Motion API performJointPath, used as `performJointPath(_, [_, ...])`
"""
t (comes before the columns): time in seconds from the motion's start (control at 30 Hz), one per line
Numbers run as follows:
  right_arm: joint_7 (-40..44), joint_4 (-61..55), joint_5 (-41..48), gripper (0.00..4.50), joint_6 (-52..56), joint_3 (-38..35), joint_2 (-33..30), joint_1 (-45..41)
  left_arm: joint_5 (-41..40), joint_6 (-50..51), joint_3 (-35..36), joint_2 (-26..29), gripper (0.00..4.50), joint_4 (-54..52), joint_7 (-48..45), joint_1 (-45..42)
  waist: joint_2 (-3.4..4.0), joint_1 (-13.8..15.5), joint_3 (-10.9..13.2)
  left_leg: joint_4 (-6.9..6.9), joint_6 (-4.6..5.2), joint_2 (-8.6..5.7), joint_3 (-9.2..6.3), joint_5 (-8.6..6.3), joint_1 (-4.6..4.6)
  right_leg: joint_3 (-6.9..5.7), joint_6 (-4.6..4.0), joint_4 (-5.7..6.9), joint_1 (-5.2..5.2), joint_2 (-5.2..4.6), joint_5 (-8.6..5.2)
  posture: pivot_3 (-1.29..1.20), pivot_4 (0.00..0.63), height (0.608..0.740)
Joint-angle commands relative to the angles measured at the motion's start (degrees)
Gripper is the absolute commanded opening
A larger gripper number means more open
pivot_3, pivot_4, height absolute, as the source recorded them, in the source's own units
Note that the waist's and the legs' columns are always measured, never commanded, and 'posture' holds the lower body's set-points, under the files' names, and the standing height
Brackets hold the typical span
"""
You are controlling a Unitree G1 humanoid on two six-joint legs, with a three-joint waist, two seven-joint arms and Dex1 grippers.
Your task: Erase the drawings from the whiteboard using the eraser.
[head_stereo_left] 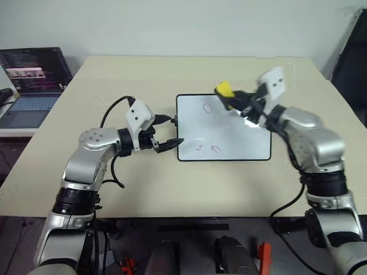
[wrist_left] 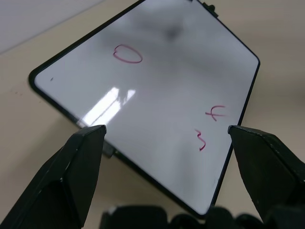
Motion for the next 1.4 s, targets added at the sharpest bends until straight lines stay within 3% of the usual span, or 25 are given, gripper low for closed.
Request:
performJointPath(0.03, [-1.01,3.53,-5.53,0.68,-6.40,2.26,0.79,-2.24,-0.93,0.16,2.26,0.53,4.50,-3.08,1.70,0.84,0.00,0.41,0.00,0.00,0.00,-0.01,0.00,0.00,-0.01,-0.01,0.00,0.00,0.00,-0.01,0.00,0.00,0.150,0.740])
performJointPath(0.47, [-3.30,16.29,-18.90,0.64,-12.77,8.73,4.64,-6.28,-0.94,1.10,3.30,1.03,4.50,-4.39,4.45,2.62,0.00,-0.16,0.00,-0.02,0.00,0.03,0.00,0.00,0.07,-0.01,-0.03,0.10,-0.01,0.02,0.01,0.00,0.150,0.740])
performJointPath(0.87, [4.70,11.39,-24.39,0.51,-8.23,16.33,4.99,-2.31,-0.75,1.16,3.02,1.38,4.50,-3.71,4.44,1.77,-0.12,-1.14,-0.08,-0.01,0.00,0.11,-0.03,0.00,0.21,-0.01,-0.09,0.19,0.07,0.12,0.05,0.00,0.150,0.740])
performJointPath(1.07, [4.61,10.59,-25.02,0.35,-6.38,15.64,4.75,-1.69,-0.47,1.13,2.29,1.06,4.50,-2.91,4.37,0.68,-0.17,-1.09,-0.11,0.05,0.00,0.11,-0.03,0.01,0.23,-0.01,-0.11,0.19,0.10,0.13,0.07,0.00,0.150,0.740])
performJointPath(1.13, [3.04,11.69,-25.45,0.01,-6.42,14.51,4.83,-2.43,-0.35,1.13,2.04,0.89,4.50,-2.61,4.39,0.25,-0.17,-1.08,-0.11,0.06,0.00,0.13,-0.03,0.01,0.24,-0.01,-0.11,0.19,0.10,0.15,0.07,0.00,0.150,0.740])
performJointPath(1.4, [-2.97,15.94,-26.61,0.01,-7.07,11.50,4.70,-5.98,0.01,0.66,1.17,0.16,4.50,-1.34,4.18,-1.27,-0.18,-1.03,-0.12,0.23,0.03,0.14,-0.03,0.04,0.23,0.01,-0.12,0.20,0.16,0.18,0.16,0.00,0.150,0.740])
